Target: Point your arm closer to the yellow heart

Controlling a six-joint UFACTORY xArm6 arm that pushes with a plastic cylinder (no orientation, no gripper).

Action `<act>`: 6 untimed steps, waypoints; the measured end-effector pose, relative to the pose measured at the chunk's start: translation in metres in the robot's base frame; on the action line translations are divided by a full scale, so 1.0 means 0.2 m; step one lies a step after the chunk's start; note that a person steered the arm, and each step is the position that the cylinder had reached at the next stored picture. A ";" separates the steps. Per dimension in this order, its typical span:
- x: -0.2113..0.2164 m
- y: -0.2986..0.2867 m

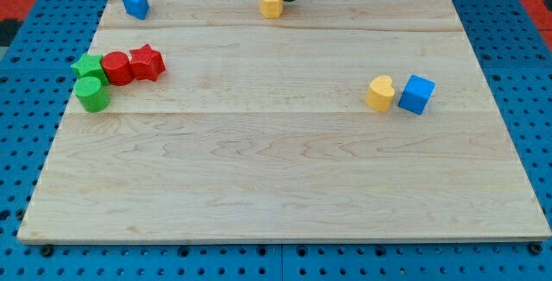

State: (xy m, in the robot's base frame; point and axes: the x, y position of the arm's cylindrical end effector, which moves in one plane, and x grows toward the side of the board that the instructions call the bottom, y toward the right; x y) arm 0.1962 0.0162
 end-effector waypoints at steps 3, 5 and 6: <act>0.18 0.11; 0.87 -0.28; 1.35 -0.08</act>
